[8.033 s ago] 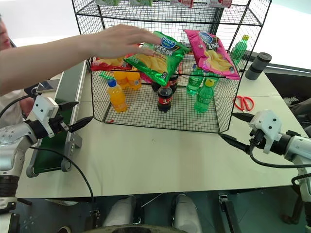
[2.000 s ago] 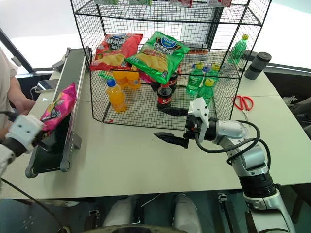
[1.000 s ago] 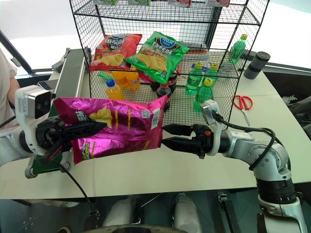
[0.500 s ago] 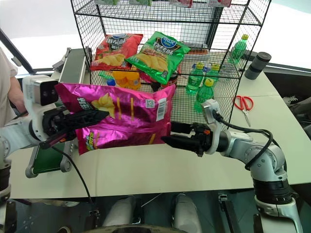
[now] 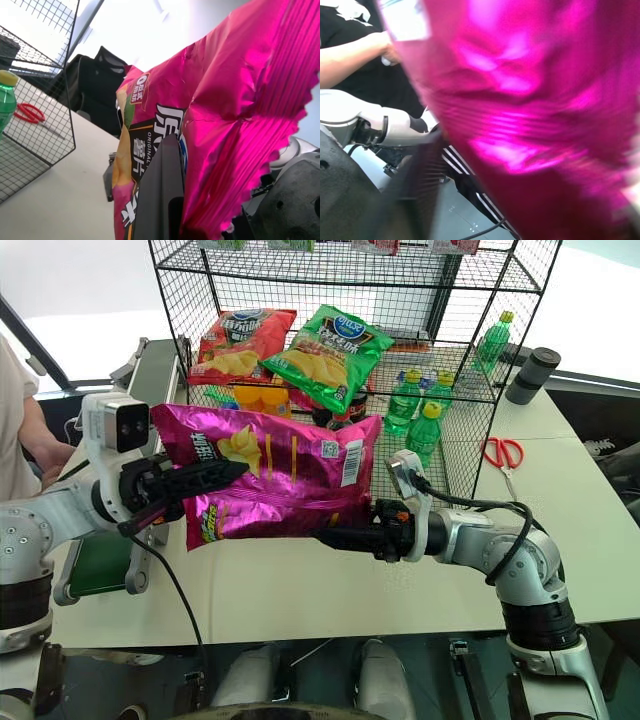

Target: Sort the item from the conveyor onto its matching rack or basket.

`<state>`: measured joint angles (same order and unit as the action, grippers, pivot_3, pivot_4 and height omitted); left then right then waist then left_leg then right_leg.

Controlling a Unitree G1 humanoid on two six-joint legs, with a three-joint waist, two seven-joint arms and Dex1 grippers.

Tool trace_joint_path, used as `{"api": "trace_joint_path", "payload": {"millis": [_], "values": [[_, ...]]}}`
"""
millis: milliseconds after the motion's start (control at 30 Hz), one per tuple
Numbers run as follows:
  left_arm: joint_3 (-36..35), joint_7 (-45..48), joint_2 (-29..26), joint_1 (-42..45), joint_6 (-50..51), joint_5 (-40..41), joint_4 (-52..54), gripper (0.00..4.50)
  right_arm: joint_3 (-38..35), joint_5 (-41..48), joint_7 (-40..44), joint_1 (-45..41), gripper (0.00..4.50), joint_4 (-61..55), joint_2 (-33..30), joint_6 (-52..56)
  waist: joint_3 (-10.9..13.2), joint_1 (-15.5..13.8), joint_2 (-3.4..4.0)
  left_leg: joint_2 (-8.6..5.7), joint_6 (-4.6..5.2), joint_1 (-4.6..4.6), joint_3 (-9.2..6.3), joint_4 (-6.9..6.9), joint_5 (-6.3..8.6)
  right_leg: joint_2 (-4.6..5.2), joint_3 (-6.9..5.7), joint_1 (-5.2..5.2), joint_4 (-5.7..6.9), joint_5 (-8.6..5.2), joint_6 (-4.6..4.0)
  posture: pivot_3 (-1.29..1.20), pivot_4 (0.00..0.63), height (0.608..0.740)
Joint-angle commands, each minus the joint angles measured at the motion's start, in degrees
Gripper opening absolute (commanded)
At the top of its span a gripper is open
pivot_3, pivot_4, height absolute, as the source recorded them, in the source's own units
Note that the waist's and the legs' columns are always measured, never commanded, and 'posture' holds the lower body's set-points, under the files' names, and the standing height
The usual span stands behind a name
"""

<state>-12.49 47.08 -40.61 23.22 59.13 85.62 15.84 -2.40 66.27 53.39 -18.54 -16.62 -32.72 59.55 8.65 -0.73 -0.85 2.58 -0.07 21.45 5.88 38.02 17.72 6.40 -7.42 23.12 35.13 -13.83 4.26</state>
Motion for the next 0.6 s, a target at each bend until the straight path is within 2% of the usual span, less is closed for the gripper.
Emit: {"api": "trace_joint_path", "payload": {"millis": [33,67,100,133,200,267,467,600], "values": [[-1.13,1.02,0.46,0.07,-1.61,-1.54,0.64,0.00,-0.38,-0.64,1.14,-0.25,1.00,-1.17,-0.79,-0.87,0.00,0.03,0.00,0.00,0.00,0.00,0.00,0.00,0.00,0.00,0.00,0.00,0.00,0.00,0.00,0.00,0.150,0.740],[-1.19,0.84,0.55,-0.03,-1.88,-2.44,0.52,0.00,-0.48,-1.20,1.30,-0.23,0.51,-1.15,-0.89,-1.30,0.00,0.03,0.00,0.00,0.00,0.00,0.00,0.00,0.00,0.00,0.00,0.00,-0.01,0.00,0.00,0.00,0.150,0.740],[-1.44,0.13,0.56,-0.33,-2.52,-4.16,-0.10,0.00,-0.62,-1.89,1.61,-0.15,0.21,-1.09,-1.05,-1.93,0.00,0.03,0.00,0.00,0.00,0.00,0.00,0.00,0.00,0.00,0.00,0.00,-0.01,0.00,0.00,0.00,0.150,0.740],[-1.62,-0.37,0.58,-0.54,-2.98,-5.41,-0.54,0.00,-0.70,-2.39,1.86,-0.09,0.21,-1.04,-1.15,-2.38,0.00,0.03,0.00,0.00,0.00,0.00,0.00,0.00,0.00,0.00,0.00,0.00,0.00,0.00,0.00,0.00,0.150,0.740],[-1.58,0.28,-0.59,-1.25,-1.80,-6.43,-2.10,0.58,-1.55,-3.38,1.71,-0.23,0.21,-0.82,-1.58,-3.18,0.00,0.04,0.00,0.00,0.00,-0.01,0.00,0.00,0.00,-0.01,0.00,0.00,0.00,0.00,0.00,0.00,0.150,0.740],[-1.75,1.84,-1.60,-2.35,-1.56,-7.75,-2.49,1.40,-3.39,-3.52,1.58,0.33,0.21,-1.21,-2.53,-3.90,0.00,0.07,0.01,0.01,0.00,0.00,0.01,0.00,0.00,-0.01,0.00,0.02,0.00,0.00,0.00,0.00,0.150,0.740],[-1.28,5.90,-4.22,-6.56,-4.93,-15.31,-1.08,4.43,-10.79,-4.55,-0.49,6.31,0.21,-5.85,-7.41,-6.57,0.01,-0.11,0.00,-0.01,0.04,0.06,0.01,-0.02,0.03,0.04,-0.01,0.03,-0.07,-0.01,0.01,0.00,0.150,0.740],[1.70,6.74,-2.92,-8.31,-14.59,-27.14,0.70,4.50,-19.98,-7.43,-6.30,8.10,0.21,-9.60,-8.48,-13.15,0.02,-0.11,0.02,-0.02,0.06,0.05,0.04,-0.02,0.04,0.06,0.00,0.04,-0.09,-0.01,0.00,0.00,0.150,0.740]]}}
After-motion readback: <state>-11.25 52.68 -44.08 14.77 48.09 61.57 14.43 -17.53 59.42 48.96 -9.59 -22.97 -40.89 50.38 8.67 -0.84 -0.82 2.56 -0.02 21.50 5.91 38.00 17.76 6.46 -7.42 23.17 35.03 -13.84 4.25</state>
